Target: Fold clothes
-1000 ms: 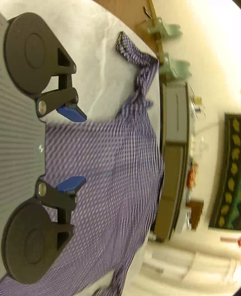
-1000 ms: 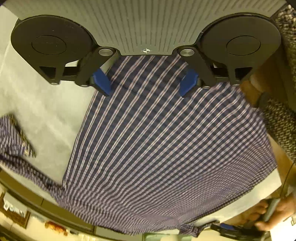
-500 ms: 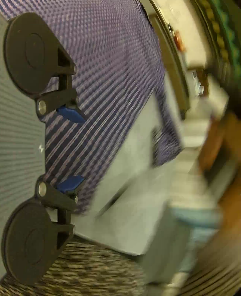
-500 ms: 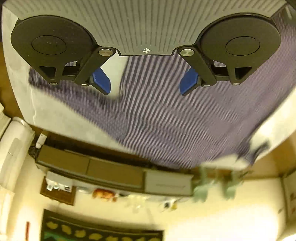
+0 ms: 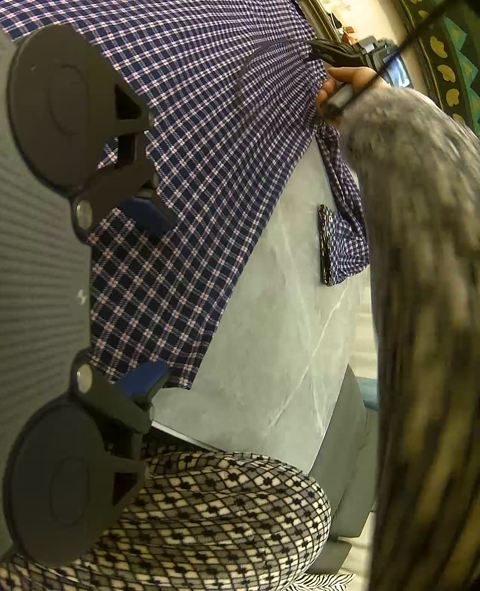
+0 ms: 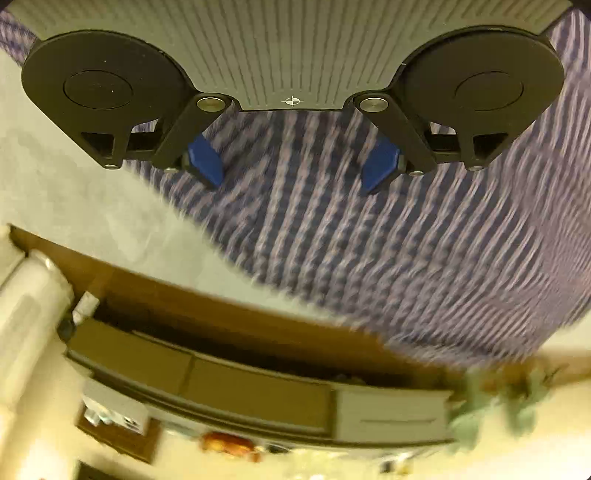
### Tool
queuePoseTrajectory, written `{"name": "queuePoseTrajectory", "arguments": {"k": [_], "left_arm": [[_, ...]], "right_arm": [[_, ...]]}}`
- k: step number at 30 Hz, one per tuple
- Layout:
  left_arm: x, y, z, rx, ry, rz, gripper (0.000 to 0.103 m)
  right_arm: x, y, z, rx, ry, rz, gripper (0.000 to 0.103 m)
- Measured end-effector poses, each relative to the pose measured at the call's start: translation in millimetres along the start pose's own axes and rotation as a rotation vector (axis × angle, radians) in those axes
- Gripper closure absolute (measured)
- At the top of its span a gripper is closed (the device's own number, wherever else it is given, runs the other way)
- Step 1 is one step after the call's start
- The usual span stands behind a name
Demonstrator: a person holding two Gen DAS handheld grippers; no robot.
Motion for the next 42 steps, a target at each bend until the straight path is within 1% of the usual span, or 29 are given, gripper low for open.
{"name": "queuePoseTrajectory", "arguments": {"k": [3, 4, 6, 8, 9, 10, 12, 13, 14, 15, 16, 19, 21, 23, 25, 27, 29, 30, 31, 32, 34, 35, 36, 37, 38, 39, 40, 41, 42], "left_arm": [[6.5, -2.0, 2.8, 0.004, -0.015, -0.005, 0.020], [8.9, -2.3, 4.5, 0.005, -0.019, -0.009, 0.019], [9.1, -2.3, 4.4, 0.011, -0.025, -0.010, 0.019], [9.0, -4.0, 12.6, 0.016, -0.037, 0.018, 0.019], [8.5, -3.4, 15.0, 0.015, -0.046, 0.037, 0.021], [7.9, -2.7, 17.4, 0.014, -0.055, 0.057, 0.027], [7.0, 1.0, 24.5, 0.015, -0.067, 0.089, 0.033], [6.5, 3.2, 28.4, 0.016, -0.072, 0.103, 0.033], [6.4, 5.8, 33.0, 0.022, -0.072, 0.111, 0.033], [6.6, 9.1, 39.5, 0.035, -0.071, 0.112, 0.033], [6.0, 12.8, 47.4, 0.049, -0.069, 0.114, 0.033], [-0.9, 21.5, 75.0, 0.085, -0.062, 0.137, 0.030], [-12.4, 24.8, 93.1, 0.102, -0.057, 0.175, 0.027], [-34.3, 25.6, 114.7, 0.120, -0.036, 0.232, 0.026], [-71.5, 24.2, 140.8, 0.148, 0.023, 0.298, 0.026], [-121.6, 24.8, 171.4, 0.204, 0.130, 0.360, 0.026], [-193.0, 24.7, 212.7, 0.277, 0.304, 0.419, 0.025], [-233.2, 24.1, 234.1, 0.313, 0.409, 0.450, 0.023], [-279.9, 21.0, 256.4, 0.342, 0.532, 0.494, 0.018], [-329.4, 12.2, 279.6, 0.365, 0.650, 0.556, 0.016], [-419.4, -15.3, 324.4, 0.407, 0.856, 0.702, 0.016], [-452.2, -39.8, 344.3, 0.435, 0.916, 0.807, 0.017], [-481.4, -69.3, 363.2, 0.466, 0.946, 0.933, 0.017], [-510.2, -98.9, 381.9, 0.496, 0.974, 1.059, 0.020], [-528.4, -127.4, 396.4, 0.540, 0.981, 1.189, 0.021], [-538.4, -154.7, 407.7, 0.595, 0.969, 1.322, 0.021], [-547.8, -179.6, 418.5, 0.661, 0.935, 1.453, 0.021], [-554.5, -195.0, 425.5, 0.718, 0.896, 1.540, 0.021], [-559.1, -204.3, 429.7, 0.760, 0.866, 1.592, 0.021]], "right_arm": [[34.7, 19.5, -33.5, 0.010, -0.064, -0.122, 0.019], [42.7, 22.9, -38.9, 0.017, -0.084, -0.138, 0.019], [52.0, 25.1, -44.5, 0.016, -0.091, -0.151, 0.019], [53.2, 24.4, -34.1, 0.016, -0.088, -0.145, 0.028], [49.8, 23.6, -19.8, 0.041, -0.082, -0.151, 0.035], [45.8, 22.8, -3.8, 0.072, -0.075, -0.158, 0.033], [33.4, 16.4, 25.4, 0.105, 0.006, -0.143, 0.027], [26.1, 5.9, 41.5, 0.100, 0.044, -0.120, 0.024], [23.4, -4.3, 53.4, 0.081, 0.051, -0.083, 0.025], [21.7, -14.2, 64.4, 0.060, 0.054, -0.044, 0.025], [23.2, -19.5, 73.6, 0.044, 0.028, -0.003, 0.027], [47.0, 0.0, 133.7, 0.103, -0.032, -0.013, 0.027], [63.6, 14.1, 175.4, 0.146, -0.070, -0.025, 0.023], [70.8, 38.0, 229.2, 0.226, -0.080, -0.046, 0.021], [66.4, 59.8, 280.1, 0.309, -0.068, -0.039, 0.013], [51.6, 79.5, 325.7, 0.386, -0.045, -0.021, 0.008], [17.3, 89.9, 358.4, 0.435, 0.014, 0.022, 0.007], [-6.8, 93.1, 368.5, 0.447, 0.054, 0.054, 0.006], [-36.4, 93.5, 372.9, 0.453, 0.099, 0.097, 0.006], [-67.0, 93.1, 376.5, 0.456, 0.145, 0.142, 0.005], [-135.3, 88.8, 377.4, 0.455, 0.235, 0.233, 0.005], [-174.4, 84.3, 373.5, 0.449, 0.278, 0.281, 0.005], [-213.3, 79.6, 369.7, 0.442, 0.321, 0.328, 0.005], [-252.1, 74.6, 366.1, 0.435, 0.365, 0.376, 0.005], [-290.8, 69.5, 362.5, 0.428, 0.408, 0.423, 0.005], [-327.3, 61.9, 354.4, 0.424, 0.434, 0.481, 0.005], [-363.2, 53.8, 345.4, 0.420, 0.456, 0.540, 0.005], [-396.1, 43.2, 336.6, 0.417, 0.483, 0.597, 0.005], [-428.2, 32.1, 327.9, 0.412, 0.511, 0.654, 0.005]]}}
Point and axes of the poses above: each gripper's, at about its wrist camera, not at the fingertips, and z roughly against the way its jaws point, x to its right, y to its top, the point moved 9 cm from there along -z, roughly the way its jaws point, and after that the axes turned 10 degrees about x, right-handed, at the moved point
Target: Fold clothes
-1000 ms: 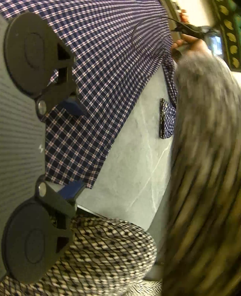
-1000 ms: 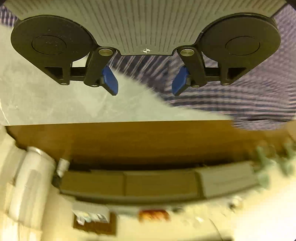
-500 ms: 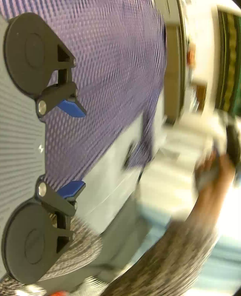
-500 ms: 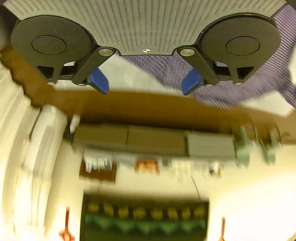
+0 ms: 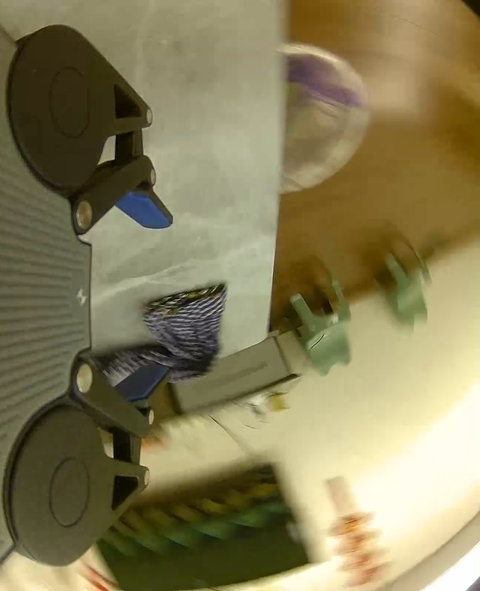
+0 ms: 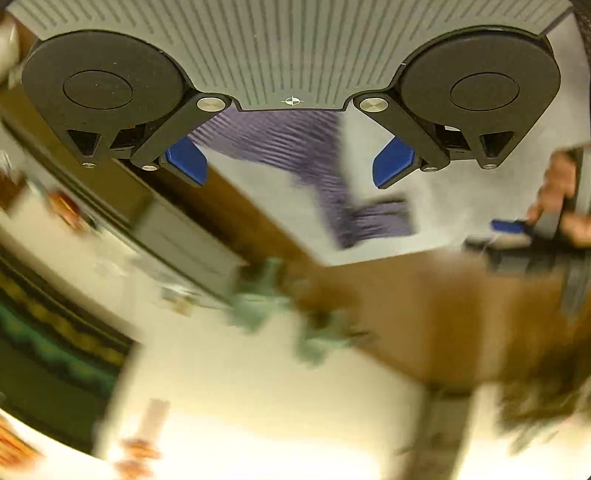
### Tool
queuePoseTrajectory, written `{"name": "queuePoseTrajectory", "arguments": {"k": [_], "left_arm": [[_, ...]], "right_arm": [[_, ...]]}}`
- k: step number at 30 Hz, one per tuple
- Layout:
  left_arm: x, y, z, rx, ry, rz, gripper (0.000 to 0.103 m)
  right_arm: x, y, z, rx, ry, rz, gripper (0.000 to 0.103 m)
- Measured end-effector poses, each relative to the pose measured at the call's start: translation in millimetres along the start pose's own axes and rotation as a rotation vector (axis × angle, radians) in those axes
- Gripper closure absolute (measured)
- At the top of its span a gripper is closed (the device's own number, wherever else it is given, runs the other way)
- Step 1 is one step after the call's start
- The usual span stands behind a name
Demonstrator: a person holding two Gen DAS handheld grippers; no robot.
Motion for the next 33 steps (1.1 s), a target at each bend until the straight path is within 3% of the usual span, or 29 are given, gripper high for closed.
{"name": "queuePoseTrajectory", "arguments": {"k": [3, 7, 12, 16, 18, 21, 23, 30, 33], "left_arm": [[-8.4, 19.6, -1.8, 0.011, -0.003, 0.053, 0.018], [-6.4, 30.8, -0.4, 0.008, -0.044, 0.081, 0.015], [-0.7, 22.7, -9.3, -0.051, -0.106, 0.028, 0.013], [-6.3, 9.0, -25.2, -0.101, -0.097, -0.057, 0.012], [-12.9, 5.7, -34.5, -0.116, -0.089, -0.060, 0.012], [-17.4, 4.3, -43.8, -0.117, -0.095, -0.064, 0.010], [-17.9, 0.1, -48.2, -0.117, -0.097, -0.064, 0.009], [5.7, -22.6, -47.0, -0.116, -0.164, -0.084, 0.000], [18.3, -32.9, -44.3, -0.125, -0.222, -0.068, 0.000]], "right_arm": [[-75.1, 3.4, -66.6, -0.016, 0.108, 0.123, 0.005], [-130.6, -12.2, -154.1, -0.059, 0.134, 0.205, 0.005], [-137.5, -35.9, -247.1, -0.152, 0.096, 0.090, 0.006], [-118.8, -50.2, -287.4, -0.186, 0.059, -0.066, 0.009], [-102.4, -59.8, -303.6, -0.201, 0.061, -0.197, 0.016], [-89.0, -67.0, -302.9, -0.206, 0.092, -0.326, 0.050], [-84.9, -65.1, -290.2, -0.198, 0.095, -0.343, 0.101], [-82.7, -49.2, -216.8, -0.097, 0.158, -0.392, 0.102], [-89.5, -38.9, -175.5, -0.044, 0.227, -0.445, 0.102]]}}
Point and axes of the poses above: each gripper's, at about its wrist camera, not at the fingertips, and z roughly against the way its jaws point, x to its right, y to its top, the point moved 9 cm from there along -z, roughly the way its jaws point, and after that the axes turned 10 degrees about x, right-handed, at the moved point
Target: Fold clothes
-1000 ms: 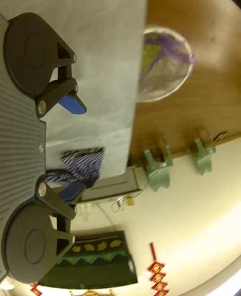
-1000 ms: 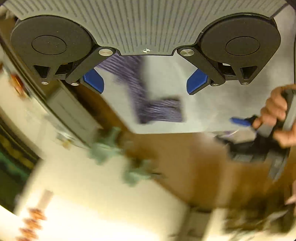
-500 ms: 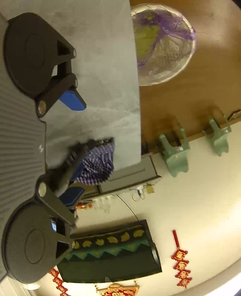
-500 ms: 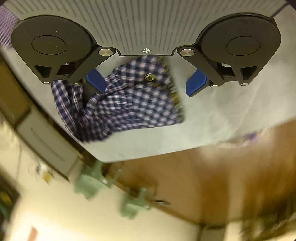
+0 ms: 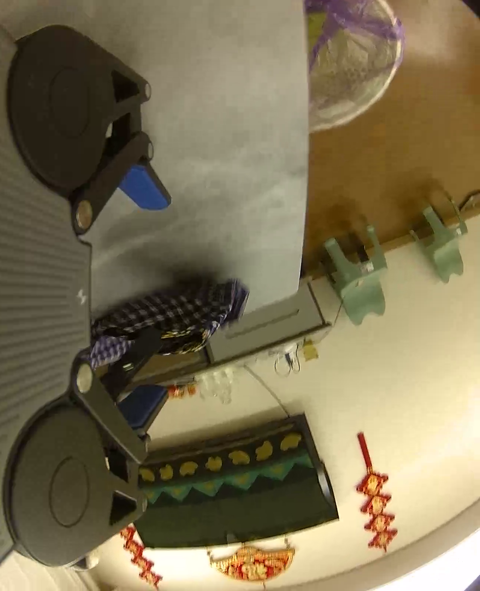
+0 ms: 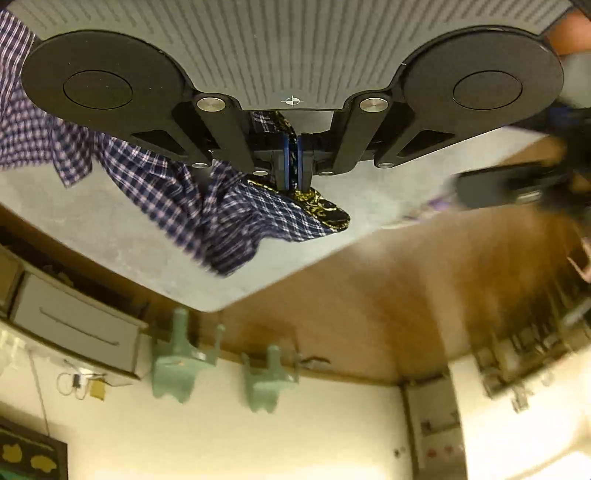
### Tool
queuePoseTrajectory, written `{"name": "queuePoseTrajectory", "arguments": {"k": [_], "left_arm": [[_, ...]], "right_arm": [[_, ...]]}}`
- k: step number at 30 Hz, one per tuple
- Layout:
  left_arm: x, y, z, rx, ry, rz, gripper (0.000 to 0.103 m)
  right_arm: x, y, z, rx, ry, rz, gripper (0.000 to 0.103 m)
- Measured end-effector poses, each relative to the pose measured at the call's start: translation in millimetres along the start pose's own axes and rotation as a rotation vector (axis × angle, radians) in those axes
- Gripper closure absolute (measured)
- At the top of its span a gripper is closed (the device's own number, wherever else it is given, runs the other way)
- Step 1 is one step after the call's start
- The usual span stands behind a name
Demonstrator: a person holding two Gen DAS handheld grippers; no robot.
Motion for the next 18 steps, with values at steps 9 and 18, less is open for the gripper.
{"name": "queuePoseTrajectory", "arguments": {"k": [9, 18], "left_arm": [[4.9, -33.6, -2.4, -0.187, 0.019, -0.133, 0.096], [23.1, 64.8, 72.6, 0.136, 0.101, -0.355, 0.096]], "right_arm": [[-43.6, -54.2, 91.3, 0.021, 0.143, -0.144, 0.090], [71.7, -109.2, 163.8, 0.012, -0.145, -0.293, 0.036]]}}
Point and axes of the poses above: each gripper's, at about its wrist camera, not at the fingertips, and z roughly against the way its jaws point, x to its right, y to its top, the point moved 9 cm from there along -z, roughly the way its jaws point, and after that the axes turned 10 degrees about x, right-handed, at the moved point
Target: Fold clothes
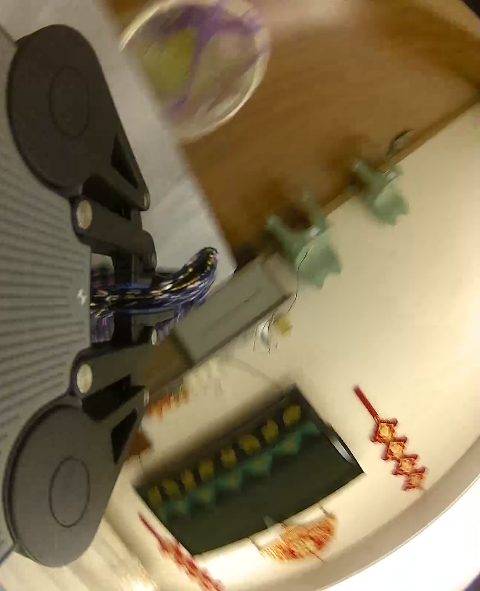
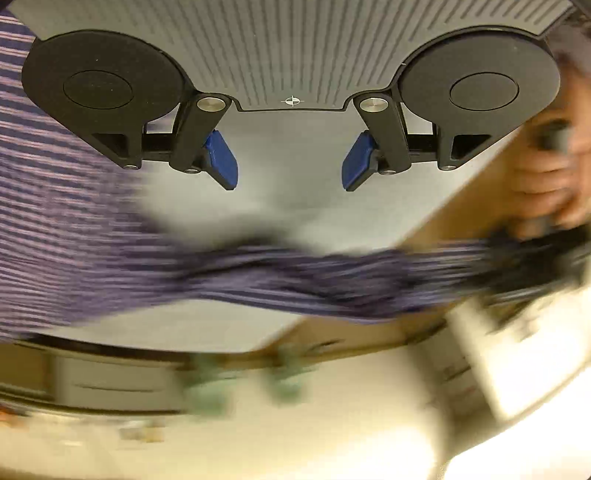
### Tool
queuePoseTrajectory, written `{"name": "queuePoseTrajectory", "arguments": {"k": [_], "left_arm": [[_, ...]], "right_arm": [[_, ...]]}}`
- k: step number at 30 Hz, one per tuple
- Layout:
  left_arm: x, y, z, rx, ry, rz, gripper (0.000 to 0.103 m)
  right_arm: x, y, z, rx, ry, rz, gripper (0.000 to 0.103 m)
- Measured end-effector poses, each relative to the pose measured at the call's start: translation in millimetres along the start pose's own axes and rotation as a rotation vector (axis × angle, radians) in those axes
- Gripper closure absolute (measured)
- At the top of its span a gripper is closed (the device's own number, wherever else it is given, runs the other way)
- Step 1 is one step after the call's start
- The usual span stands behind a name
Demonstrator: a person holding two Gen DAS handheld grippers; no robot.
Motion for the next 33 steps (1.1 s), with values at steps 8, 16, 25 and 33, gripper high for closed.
{"name": "queuePoseTrajectory", "arguments": {"k": [8, 16, 25, 33], "left_arm": [[7.2, 5.0, -17.7, -0.067, -0.174, 0.245, 0.095], [-5.8, -6.3, -19.3, -0.137, -0.157, 0.256, 0.092], [-11.1, -5.0, -8.0, -0.145, -0.143, 0.254, 0.092], [-34.8, 25.3, 13.4, -0.077, -0.117, 0.279, 0.089]], "right_arm": [[67.6, -20.0, -11.1, -0.096, -0.206, 0.124, 0.024], [9.3, 24.4, -2.9, 0.001, -0.150, 0.171, 0.022], [-197.3, -13.1, -63.3, 0.025, 0.169, 0.465, 0.005], [-151.3, -20.5, -129.1, 0.014, -0.093, 0.119, 0.005]]}}
Point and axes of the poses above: each gripper's, at about its wrist camera, not at the fingertips, and z roughly against the way its jaws point, x to its right, y to its top, the point moved 9 cm from there along -z, roughly the way its jaws point, and after that the axes turned 10 degrees about x, right-handed, at the moved point
